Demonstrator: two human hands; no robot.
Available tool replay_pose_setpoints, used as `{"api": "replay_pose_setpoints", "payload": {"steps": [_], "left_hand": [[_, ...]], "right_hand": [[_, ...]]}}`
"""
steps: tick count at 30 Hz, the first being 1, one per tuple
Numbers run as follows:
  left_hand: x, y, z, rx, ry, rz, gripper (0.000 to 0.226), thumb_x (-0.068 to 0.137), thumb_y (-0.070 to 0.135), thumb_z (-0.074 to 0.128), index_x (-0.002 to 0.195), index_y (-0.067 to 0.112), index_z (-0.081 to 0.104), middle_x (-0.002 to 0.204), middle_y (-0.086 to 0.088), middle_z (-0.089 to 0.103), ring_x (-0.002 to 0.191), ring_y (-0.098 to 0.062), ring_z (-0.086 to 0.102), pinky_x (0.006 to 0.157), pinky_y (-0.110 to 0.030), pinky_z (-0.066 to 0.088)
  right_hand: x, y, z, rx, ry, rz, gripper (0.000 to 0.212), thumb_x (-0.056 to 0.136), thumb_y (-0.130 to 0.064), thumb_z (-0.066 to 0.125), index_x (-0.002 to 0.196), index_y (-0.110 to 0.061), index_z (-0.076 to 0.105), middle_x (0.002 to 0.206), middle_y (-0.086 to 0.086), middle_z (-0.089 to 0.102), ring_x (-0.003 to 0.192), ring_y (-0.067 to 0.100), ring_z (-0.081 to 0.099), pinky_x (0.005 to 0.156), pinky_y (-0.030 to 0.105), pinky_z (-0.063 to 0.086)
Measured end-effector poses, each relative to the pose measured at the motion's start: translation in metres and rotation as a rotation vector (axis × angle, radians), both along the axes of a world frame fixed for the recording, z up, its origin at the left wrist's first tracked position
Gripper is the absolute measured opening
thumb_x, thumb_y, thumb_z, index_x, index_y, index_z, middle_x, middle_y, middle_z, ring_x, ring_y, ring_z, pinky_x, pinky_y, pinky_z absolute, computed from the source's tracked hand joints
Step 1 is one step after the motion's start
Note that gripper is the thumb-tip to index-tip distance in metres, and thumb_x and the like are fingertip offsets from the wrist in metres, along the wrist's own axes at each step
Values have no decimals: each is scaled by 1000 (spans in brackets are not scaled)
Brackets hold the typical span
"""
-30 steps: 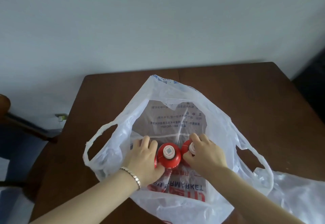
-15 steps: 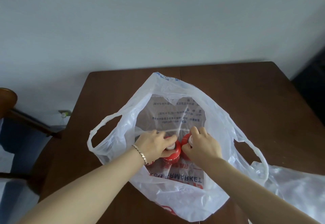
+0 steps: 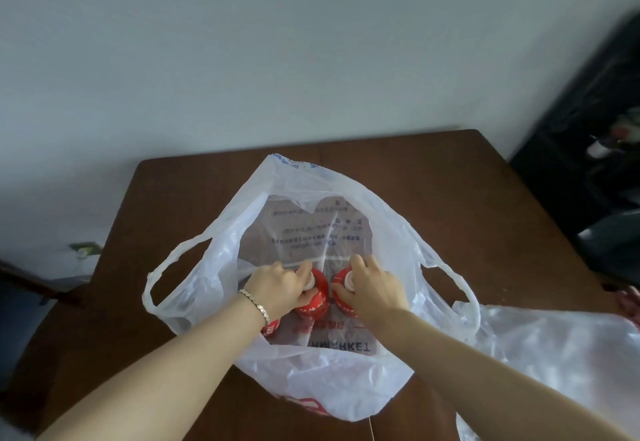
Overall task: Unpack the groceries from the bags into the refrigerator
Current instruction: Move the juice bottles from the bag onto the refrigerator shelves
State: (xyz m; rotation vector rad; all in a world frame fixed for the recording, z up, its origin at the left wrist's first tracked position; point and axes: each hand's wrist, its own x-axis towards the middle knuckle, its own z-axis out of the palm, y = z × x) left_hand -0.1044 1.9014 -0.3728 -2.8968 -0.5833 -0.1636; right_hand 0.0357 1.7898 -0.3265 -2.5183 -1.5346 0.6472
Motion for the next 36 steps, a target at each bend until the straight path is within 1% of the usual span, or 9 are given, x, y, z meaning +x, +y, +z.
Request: {"api": "replay_pose_setpoints", "payload": {"steps": [4, 7, 11, 15, 20, 30, 33, 34, 36], "left_hand": [[-1, -2, 40, -134, 213, 71, 49, 92, 48, 46, 120, 8, 46, 74, -3, 65, 60, -23, 64, 51, -23, 49], [-1, -3, 78, -162, 173, 49, 49, 97, 48, 34, 128, 10, 35, 98, -6, 68, 82, -25, 67, 69, -27, 52], [8, -8, 132, -5, -48, -76, 51, 70, 46, 75, 94, 6, 55, 58, -8, 65, 50, -27, 64, 43, -23, 38], [29, -39, 185, 66, -123, -241, 45, 71, 47, 75, 80, 12, 48, 50, -7, 58, 45, -27, 61, 40, -23, 30], [62, -126, 224, -2, 7, -408, 39, 93, 56, 35, 92, 19, 23, 96, -1, 67, 95, -25, 66, 64, -27, 34], [131, -403, 260, 83, -102, -965, 50, 94, 52, 35, 123, 11, 41, 102, -3, 68, 96, -24, 66, 74, -26, 46], [138, -509, 264, 78, -319, -1135, 46, 77, 49, 67, 94, 7, 59, 67, -6, 64, 62, -22, 68, 54, -20, 46], [139, -547, 264, 48, -366, -1237, 45, 56, 44, 84, 69, 7, 62, 46, -1, 45, 38, -18, 57, 41, -17, 43], [142, -630, 270, 138, -444, -1420, 46, 27, 36, 92, 39, 17, 52, 48, 5, 10, 24, -7, 27, 30, -10, 35]], "right_hand": [[-10, -14, 40, 101, 0, -126, 39, 90, -50, 51, 112, -17, 49, 109, 0, 57, 89, 21, 61, 74, 32, 53], [-16, -24, 75, 195, -38, -207, 40, 87, -54, 53, 109, -20, 53, 105, -4, 60, 86, 17, 61, 75, 34, 56], [-21, -49, 121, 308, -79, -336, 37, 84, -55, 55, 103, -23, 54, 98, -8, 60, 83, 15, 62, 73, 33, 56], [-18, -92, 156, 362, -148, -430, 32, 83, -58, 55, 94, -28, 50, 92, -12, 57, 80, 11, 60, 70, 25, 54], [-10, -179, 188, 361, -269, -609, 33, 81, -60, 56, 88, -29, 50, 85, -13, 57, 75, 8, 59, 67, 22, 53], [-29, -468, 219, 271, -487, -1133, 38, 81, -52, 60, 98, -18, 61, 94, -1, 68, 70, 16, 48, 56, 20, 34], [-53, -572, 226, 228, -578, -1301, 42, 79, -53, 59, 101, -18, 63, 98, -1, 69, 80, 20, 60, 65, 21, 38], [-62, -610, 227, 208, -608, -1348, 42, 79, -54, 60, 100, -18, 64, 98, -1, 70, 85, 21, 63, 68, 22, 42], [-82, -690, 231, 201, -655, -1450, 40, 80, -52, 61, 97, -17, 64, 96, 0, 69, 88, 23, 65, 75, 27, 49]]}}
